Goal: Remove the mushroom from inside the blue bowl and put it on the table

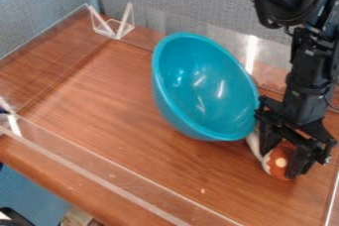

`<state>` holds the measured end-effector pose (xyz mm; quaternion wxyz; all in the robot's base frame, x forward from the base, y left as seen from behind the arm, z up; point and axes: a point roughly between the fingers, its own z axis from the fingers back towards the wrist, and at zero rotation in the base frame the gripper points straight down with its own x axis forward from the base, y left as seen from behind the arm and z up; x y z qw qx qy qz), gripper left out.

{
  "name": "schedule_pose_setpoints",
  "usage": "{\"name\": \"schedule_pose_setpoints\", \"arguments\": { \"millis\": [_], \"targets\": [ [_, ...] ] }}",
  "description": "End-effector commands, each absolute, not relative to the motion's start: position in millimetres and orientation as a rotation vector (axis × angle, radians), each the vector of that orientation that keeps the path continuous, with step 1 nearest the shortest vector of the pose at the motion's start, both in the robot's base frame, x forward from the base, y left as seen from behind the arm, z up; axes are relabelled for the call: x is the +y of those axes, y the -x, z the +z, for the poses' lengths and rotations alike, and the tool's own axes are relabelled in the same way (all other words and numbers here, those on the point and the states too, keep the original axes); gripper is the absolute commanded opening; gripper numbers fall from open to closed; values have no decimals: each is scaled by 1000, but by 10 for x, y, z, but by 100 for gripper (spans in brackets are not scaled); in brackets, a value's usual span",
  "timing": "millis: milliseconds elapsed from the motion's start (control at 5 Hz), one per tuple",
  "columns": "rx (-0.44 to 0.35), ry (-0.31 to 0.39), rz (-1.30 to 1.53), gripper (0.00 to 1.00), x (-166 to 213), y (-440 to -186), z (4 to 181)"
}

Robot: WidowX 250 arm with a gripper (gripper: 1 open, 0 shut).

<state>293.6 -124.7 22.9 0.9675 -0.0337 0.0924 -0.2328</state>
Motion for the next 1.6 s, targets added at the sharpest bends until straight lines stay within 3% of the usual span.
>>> {"name": "schedule_pose_setpoints", "arguments": {
  "millis": [0,1400],
  "targets": [
    [244,62,-412,100,-1049,-2869,97],
    [292,56,-357,100,-880,-2765,100]
  ]
}}
